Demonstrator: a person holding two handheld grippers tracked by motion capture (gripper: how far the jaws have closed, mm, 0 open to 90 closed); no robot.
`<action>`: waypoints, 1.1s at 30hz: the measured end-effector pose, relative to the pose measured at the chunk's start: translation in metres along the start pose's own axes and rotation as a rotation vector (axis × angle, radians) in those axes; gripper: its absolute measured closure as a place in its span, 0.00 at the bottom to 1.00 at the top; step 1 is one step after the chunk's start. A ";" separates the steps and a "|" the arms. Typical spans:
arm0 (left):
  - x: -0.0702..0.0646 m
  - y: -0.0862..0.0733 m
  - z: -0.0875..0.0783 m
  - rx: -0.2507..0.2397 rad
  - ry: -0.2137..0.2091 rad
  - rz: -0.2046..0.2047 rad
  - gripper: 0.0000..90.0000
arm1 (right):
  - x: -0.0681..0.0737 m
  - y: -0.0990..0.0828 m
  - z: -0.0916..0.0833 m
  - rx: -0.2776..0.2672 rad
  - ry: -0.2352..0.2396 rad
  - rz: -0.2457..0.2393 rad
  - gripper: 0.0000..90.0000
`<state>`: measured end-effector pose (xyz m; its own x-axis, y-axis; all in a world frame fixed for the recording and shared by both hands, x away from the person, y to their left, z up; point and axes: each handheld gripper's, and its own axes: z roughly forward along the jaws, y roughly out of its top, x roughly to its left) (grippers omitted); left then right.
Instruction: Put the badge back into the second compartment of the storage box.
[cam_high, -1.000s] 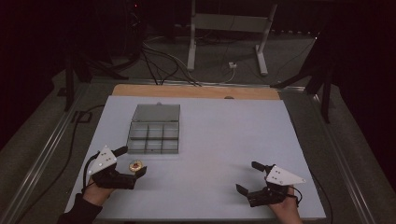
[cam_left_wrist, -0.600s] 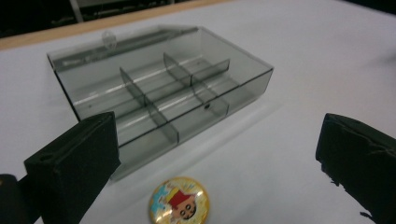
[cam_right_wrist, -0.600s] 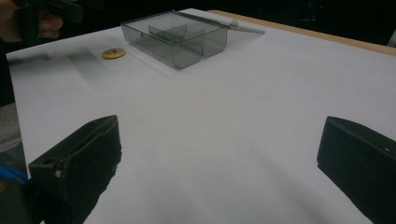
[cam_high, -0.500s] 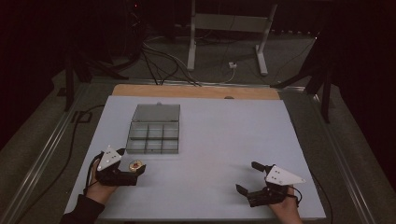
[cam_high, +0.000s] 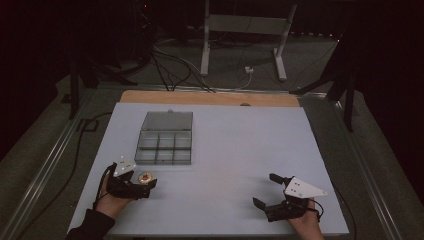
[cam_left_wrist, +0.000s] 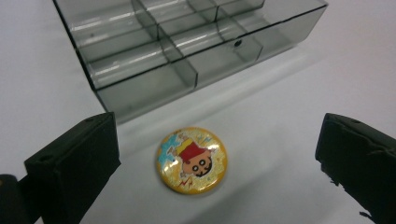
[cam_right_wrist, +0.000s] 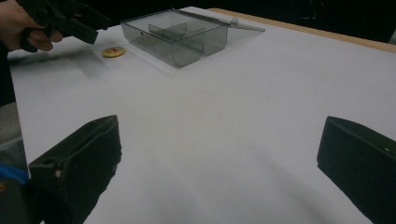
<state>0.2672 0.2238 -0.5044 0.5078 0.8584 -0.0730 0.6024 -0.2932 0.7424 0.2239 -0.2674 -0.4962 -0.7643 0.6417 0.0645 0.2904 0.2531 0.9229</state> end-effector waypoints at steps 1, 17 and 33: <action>0.000 0.000 0.001 0.010 0.006 -0.011 0.01 | 0.000 0.000 0.000 -0.001 0.000 0.001 0.00; -0.003 -0.001 0.007 0.066 0.032 -0.064 0.06 | -0.001 0.000 0.000 0.002 0.004 0.006 0.00; -0.004 -0.002 0.016 0.109 0.115 -0.064 0.26 | 0.000 0.000 0.000 0.001 0.007 0.005 0.00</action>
<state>0.2737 0.2138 -0.5167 0.3962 0.9174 -0.0369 0.6980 -0.2749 0.6613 0.2243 -0.2674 -0.4967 -0.7668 0.6378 0.0723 0.2953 0.2505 0.9220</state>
